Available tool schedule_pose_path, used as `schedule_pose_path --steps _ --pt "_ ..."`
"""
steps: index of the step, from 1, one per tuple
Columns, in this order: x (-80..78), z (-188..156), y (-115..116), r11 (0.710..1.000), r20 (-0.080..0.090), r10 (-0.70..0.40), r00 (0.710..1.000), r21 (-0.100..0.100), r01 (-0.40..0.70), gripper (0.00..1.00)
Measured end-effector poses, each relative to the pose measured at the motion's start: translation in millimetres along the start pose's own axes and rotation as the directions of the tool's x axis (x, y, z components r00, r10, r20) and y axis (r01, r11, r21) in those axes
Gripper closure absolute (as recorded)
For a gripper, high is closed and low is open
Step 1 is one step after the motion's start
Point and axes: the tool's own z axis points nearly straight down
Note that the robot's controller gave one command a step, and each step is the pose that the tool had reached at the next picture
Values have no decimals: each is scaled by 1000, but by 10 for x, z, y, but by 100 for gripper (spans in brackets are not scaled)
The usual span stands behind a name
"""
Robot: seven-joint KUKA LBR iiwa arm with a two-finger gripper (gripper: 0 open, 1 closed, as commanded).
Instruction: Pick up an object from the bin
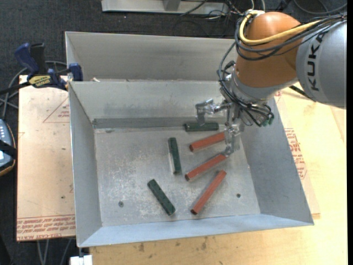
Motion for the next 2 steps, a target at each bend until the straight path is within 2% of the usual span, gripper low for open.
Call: schedule_pose_path --steps 1,2 --pt "923 1459 477 1000 -3 -2 1000 -3 2 0" --pt "873 1392 459 1000 7 -3 1000 2 3 100"
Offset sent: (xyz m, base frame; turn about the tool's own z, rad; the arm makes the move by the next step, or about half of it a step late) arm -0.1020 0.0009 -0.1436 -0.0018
